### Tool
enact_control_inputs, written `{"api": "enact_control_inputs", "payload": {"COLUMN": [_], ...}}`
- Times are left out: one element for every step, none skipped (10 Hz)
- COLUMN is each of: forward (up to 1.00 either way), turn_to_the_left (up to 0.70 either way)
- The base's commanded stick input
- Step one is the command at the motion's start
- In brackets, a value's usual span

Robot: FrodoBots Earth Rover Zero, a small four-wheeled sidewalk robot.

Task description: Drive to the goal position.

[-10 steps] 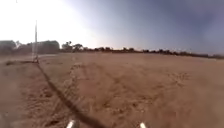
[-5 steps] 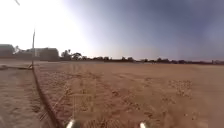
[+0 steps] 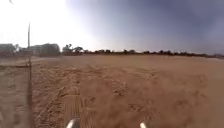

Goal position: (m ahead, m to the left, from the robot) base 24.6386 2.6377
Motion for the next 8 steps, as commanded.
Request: {"api": "enact_control_inputs", "payload": {"forward": [0.7, 0.7, 0.7, 0.7, 0.7, 0.7, 0.7, 0.74], "turn_to_the_left": [0.0, 0.0, 0.0, 0.0, 0.0, 0.0, 0.0, 0.0]}}
